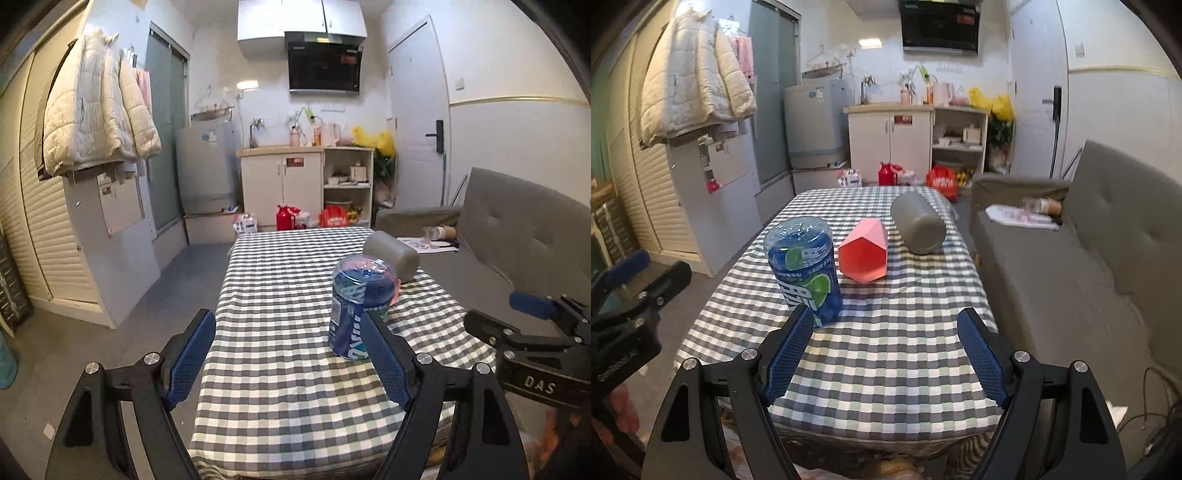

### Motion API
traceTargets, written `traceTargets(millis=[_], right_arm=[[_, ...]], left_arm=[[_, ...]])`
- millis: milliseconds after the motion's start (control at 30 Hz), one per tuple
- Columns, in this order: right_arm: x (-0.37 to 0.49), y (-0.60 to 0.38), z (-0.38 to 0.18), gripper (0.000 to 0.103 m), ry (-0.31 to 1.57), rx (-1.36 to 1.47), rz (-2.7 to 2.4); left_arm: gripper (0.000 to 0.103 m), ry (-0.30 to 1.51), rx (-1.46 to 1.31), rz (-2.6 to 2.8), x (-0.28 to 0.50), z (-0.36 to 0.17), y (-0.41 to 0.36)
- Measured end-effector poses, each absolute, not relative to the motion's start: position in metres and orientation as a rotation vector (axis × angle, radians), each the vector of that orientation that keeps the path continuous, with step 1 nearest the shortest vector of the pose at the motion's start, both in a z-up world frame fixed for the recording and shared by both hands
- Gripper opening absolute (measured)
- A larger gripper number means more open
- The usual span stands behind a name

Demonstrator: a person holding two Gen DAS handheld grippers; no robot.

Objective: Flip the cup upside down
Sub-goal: 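Lower the bottle upright beside the gray cylinder and open the left gripper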

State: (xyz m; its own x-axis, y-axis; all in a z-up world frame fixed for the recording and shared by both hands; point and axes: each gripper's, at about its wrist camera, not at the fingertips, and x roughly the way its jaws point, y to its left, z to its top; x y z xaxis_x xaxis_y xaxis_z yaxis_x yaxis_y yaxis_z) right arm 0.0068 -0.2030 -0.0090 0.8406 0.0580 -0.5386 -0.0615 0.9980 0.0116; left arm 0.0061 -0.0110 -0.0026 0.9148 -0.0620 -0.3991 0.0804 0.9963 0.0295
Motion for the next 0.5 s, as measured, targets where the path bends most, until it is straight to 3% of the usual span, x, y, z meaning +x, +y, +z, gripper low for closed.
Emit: traceTargets(millis=[200, 300, 333, 433, 500], right_arm=[[0.003, -0.2, -0.006, 0.08, 0.527, -0.017, 0.072], [0.002, -0.198, -0.007, 0.083, 0.522, -0.027, 0.074], [0.001, -0.197, -0.007, 0.091, 0.52, -0.029, 0.073], [-0.002, -0.196, -0.006, 0.093, 0.507, -0.03, 0.07], [-0.003, -0.196, -0.007, 0.094, 0.508, -0.034, 0.068]], left_arm=[[0.083, 0.392, 0.029, -0.073, -0.003, -0.005, -0.009], [0.093, 0.391, 0.027, -0.069, -0.005, -0.006, -0.008], [0.094, 0.393, 0.024, -0.067, -0.004, -0.007, -0.007], [0.103, 0.402, 0.008, -0.056, -0.003, -0.007, -0.003], [0.103, 0.408, -0.008, -0.043, -0.002, -0.008, 0.001]])
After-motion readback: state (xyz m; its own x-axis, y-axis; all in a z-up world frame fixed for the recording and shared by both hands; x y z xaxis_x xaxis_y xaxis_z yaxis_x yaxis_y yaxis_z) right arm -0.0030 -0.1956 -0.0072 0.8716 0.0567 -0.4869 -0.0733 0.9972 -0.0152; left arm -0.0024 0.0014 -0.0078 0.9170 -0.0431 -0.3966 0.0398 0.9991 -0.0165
